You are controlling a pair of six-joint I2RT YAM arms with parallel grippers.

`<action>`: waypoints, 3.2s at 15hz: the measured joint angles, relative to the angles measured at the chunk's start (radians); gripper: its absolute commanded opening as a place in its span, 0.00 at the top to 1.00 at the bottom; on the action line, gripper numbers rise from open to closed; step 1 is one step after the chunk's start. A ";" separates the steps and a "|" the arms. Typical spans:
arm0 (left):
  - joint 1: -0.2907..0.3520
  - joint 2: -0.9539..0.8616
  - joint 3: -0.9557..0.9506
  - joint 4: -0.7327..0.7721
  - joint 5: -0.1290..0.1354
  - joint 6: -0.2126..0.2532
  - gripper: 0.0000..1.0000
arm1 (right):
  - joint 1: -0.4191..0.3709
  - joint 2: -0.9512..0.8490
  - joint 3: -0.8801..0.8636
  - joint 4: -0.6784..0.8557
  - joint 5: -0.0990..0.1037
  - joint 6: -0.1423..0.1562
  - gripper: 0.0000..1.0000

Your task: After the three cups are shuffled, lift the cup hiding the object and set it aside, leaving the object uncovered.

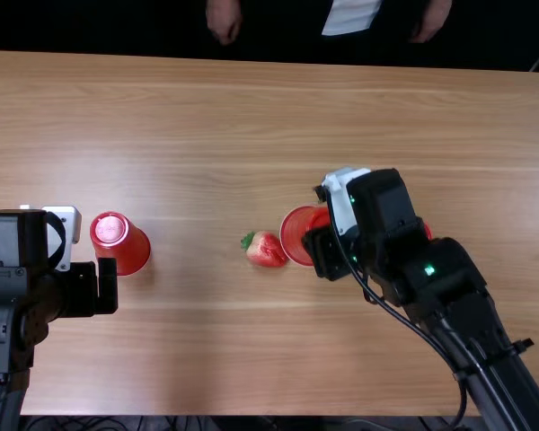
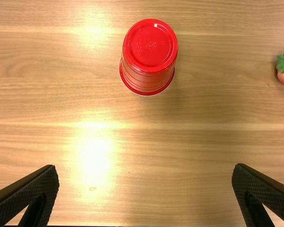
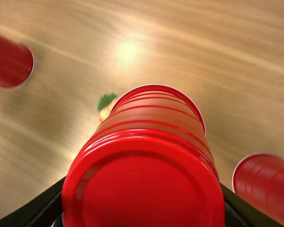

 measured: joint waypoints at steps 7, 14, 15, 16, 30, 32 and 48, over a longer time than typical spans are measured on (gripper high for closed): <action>0.000 0.000 0.000 -0.006 0.000 0.001 0.00 | 0.007 -0.083 -0.284 0.012 0.000 -0.001 0.78; 0.000 -0.024 0.000 -0.014 0.000 0.000 0.00 | 0.046 -0.030 -0.333 0.020 0.000 -0.002 0.66; 0.000 -0.035 0.000 -0.014 0.000 0.001 0.00 | 0.046 -0.013 -0.336 0.021 0.000 -0.002 0.56; 0.000 -0.040 0.000 -0.014 0.000 0.000 0.00 | 0.046 0.005 -0.337 0.022 0.001 -0.002 0.36; 0.000 -0.080 0.000 -0.014 0.000 0.030 0.00 | 0.020 -0.204 -0.263 0.058 -0.002 -0.002 0.00; 0.000 -0.080 0.000 -0.013 0.000 0.031 0.00 | -0.053 -0.275 -0.223 -0.034 0.002 -0.002 0.00; 0.000 -0.572 -0.409 0.259 0.000 0.028 0.00 | -0.412 -0.935 -0.399 -0.224 0.012 -0.001 0.00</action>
